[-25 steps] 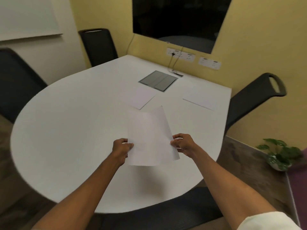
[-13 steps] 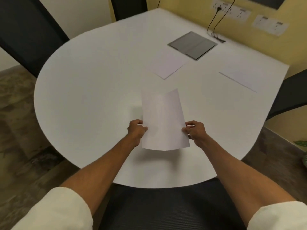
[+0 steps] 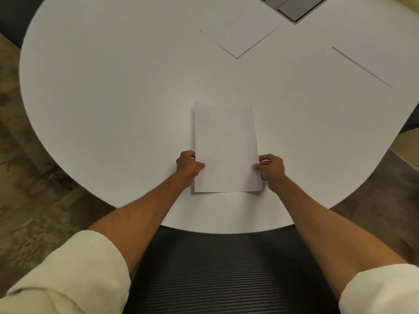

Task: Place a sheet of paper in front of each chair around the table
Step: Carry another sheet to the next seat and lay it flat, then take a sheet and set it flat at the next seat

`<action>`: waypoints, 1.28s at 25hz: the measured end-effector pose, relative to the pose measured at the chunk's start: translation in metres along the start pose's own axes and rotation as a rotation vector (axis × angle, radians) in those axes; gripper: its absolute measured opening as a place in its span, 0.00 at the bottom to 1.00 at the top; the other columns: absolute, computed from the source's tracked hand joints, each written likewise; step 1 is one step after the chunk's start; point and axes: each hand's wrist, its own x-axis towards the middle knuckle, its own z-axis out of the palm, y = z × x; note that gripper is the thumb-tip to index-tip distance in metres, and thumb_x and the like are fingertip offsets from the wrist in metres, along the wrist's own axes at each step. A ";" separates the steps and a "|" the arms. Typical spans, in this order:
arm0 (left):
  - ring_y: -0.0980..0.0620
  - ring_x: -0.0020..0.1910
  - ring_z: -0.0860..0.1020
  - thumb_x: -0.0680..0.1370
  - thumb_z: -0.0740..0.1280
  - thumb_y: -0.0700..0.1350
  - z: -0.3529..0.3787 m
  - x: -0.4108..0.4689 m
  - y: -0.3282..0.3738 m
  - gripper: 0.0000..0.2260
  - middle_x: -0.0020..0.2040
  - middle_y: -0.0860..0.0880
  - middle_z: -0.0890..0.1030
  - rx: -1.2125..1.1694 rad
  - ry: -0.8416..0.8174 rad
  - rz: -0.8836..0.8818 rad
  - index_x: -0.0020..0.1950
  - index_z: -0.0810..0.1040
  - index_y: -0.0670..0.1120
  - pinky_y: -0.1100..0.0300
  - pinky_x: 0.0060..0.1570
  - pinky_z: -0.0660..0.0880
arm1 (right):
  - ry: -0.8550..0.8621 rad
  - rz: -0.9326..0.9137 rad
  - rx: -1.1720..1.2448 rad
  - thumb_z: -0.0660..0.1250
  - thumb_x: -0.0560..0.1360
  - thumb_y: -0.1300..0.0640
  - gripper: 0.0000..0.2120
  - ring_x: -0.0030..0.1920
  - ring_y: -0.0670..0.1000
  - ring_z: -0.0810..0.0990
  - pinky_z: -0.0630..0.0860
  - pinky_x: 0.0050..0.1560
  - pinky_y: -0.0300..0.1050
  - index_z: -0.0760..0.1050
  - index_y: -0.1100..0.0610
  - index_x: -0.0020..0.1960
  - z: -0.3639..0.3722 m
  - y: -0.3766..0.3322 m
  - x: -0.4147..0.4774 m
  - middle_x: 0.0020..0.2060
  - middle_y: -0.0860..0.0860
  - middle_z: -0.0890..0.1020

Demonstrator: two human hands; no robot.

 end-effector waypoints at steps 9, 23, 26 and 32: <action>0.43 0.61 0.73 0.68 0.73 0.55 -0.005 -0.004 -0.012 0.28 0.61 0.44 0.73 0.677 0.098 0.199 0.62 0.69 0.44 0.46 0.61 0.66 | 0.094 -0.104 -0.175 0.75 0.67 0.62 0.19 0.49 0.57 0.78 0.73 0.48 0.45 0.74 0.64 0.55 -0.004 0.005 -0.003 0.48 0.57 0.78; 0.50 0.79 0.46 0.72 0.69 0.59 0.000 0.012 -0.031 0.43 0.80 0.49 0.47 0.887 -0.118 0.466 0.78 0.50 0.47 0.43 0.75 0.46 | -0.219 -0.475 -0.842 0.75 0.67 0.59 0.38 0.75 0.51 0.60 0.60 0.73 0.47 0.62 0.57 0.74 -0.001 0.015 0.014 0.76 0.50 0.60; 0.50 0.79 0.46 0.72 0.70 0.58 0.001 0.012 -0.030 0.43 0.80 0.49 0.47 0.876 -0.118 0.460 0.78 0.50 0.47 0.43 0.75 0.46 | -0.222 -0.486 -0.853 0.75 0.67 0.58 0.39 0.75 0.51 0.61 0.62 0.72 0.49 0.63 0.56 0.73 -0.003 0.015 0.017 0.76 0.50 0.61; 0.50 0.79 0.46 0.72 0.71 0.57 0.003 0.011 -0.028 0.43 0.80 0.50 0.47 0.847 -0.109 0.448 0.78 0.50 0.47 0.43 0.75 0.45 | -0.219 -0.483 -0.856 0.75 0.66 0.59 0.38 0.74 0.52 0.61 0.65 0.71 0.52 0.63 0.57 0.73 -0.004 0.013 0.015 0.75 0.50 0.62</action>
